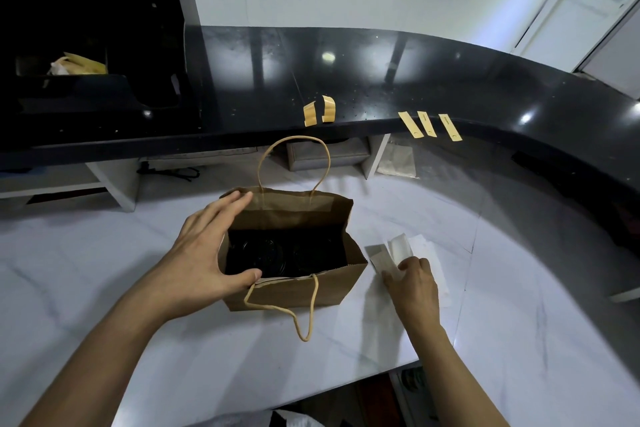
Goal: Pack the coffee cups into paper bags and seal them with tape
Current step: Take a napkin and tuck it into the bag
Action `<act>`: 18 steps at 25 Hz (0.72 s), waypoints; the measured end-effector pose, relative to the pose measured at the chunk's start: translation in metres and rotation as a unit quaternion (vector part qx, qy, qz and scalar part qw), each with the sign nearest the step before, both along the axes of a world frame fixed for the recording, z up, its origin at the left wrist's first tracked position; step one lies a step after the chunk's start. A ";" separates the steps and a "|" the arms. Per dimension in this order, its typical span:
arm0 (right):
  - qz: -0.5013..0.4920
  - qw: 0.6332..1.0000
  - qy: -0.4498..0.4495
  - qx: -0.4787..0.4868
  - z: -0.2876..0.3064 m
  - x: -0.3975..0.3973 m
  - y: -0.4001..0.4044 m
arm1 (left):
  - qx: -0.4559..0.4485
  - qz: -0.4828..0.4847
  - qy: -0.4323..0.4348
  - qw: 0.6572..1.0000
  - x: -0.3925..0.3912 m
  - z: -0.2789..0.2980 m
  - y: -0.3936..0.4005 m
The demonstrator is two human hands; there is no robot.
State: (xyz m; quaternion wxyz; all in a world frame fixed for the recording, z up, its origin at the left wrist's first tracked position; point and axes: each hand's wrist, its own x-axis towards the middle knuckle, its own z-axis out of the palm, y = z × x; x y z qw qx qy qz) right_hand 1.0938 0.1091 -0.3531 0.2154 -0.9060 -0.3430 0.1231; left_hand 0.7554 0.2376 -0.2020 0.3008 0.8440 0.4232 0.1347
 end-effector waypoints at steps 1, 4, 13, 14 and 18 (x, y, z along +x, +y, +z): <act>-0.004 1.000 -0.007 0.009 -0.002 0.001 -0.001 | 0.000 -0.001 -0.001 1.000 0.000 0.000 0.000; -0.010 0.998 -0.035 0.052 -0.002 0.002 -0.002 | 0.001 -0.001 -0.001 1.000 -0.001 0.000 0.000; -0.114 0.967 0.096 0.207 0.073 -0.016 0.027 | -0.002 -0.001 -0.001 1.000 -0.003 0.000 -0.002; -0.120 0.960 0.116 0.224 0.086 -0.019 0.032 | -0.004 0.000 -0.001 1.000 -0.003 0.000 -0.002; -0.089 0.929 0.153 0.324 0.129 -0.036 0.048 | -0.002 0.002 -0.005 1.000 -0.004 0.000 -0.002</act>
